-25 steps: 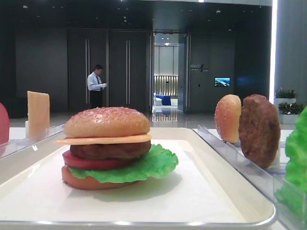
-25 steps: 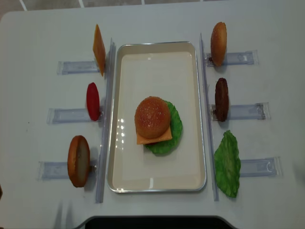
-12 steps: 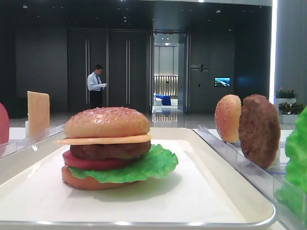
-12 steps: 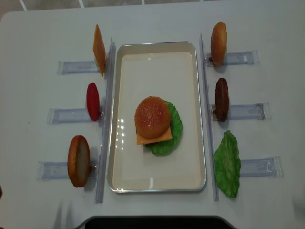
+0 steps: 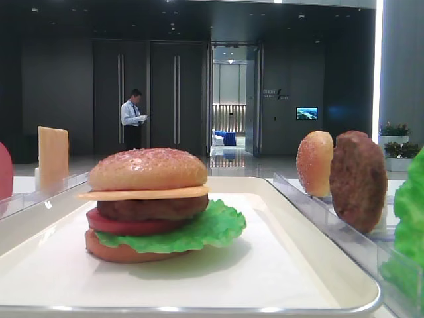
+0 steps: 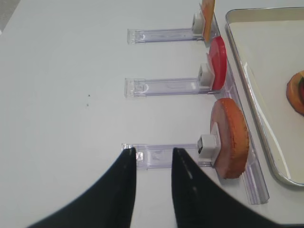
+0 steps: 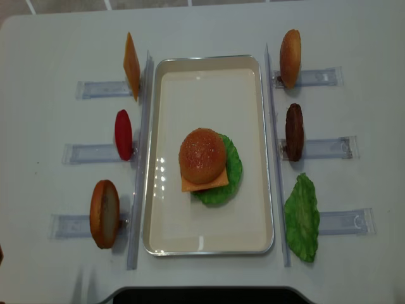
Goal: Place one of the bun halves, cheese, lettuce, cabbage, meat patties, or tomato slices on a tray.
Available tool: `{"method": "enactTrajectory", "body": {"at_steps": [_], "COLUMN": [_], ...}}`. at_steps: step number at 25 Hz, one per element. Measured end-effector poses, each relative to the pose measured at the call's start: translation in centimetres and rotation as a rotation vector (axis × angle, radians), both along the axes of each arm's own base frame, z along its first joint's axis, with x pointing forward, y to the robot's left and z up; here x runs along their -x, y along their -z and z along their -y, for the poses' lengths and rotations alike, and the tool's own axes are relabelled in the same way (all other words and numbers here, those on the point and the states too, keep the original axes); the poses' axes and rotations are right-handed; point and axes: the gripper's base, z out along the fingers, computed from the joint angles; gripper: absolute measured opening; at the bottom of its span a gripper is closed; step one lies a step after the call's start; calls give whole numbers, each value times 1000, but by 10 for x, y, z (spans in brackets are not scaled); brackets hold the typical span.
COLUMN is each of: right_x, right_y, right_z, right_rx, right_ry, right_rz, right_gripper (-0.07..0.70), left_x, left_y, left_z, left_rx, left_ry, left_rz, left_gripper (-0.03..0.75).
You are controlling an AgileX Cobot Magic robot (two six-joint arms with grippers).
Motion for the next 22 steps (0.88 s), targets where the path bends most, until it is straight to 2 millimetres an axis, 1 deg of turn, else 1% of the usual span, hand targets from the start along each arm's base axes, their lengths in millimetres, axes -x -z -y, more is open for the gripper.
{"method": "enactTrajectory", "body": {"at_steps": [1,3,22], "right_x": [6,12,12], "right_y": [0,1,1], "right_z": [-1,-2,-4], "right_rx": [8,15,-5], "right_ry": [0,0,-2], "right_rz": [43,76,82], "right_gripper": [458,454,451], "left_x": [0,0,0], "left_y": [0,0,0], "left_z": [0,0,0], "left_rx": [0,0,0], "left_ry": [0,0,0], "left_rz": [0,0,0], "left_gripper": [201,201,201]}}
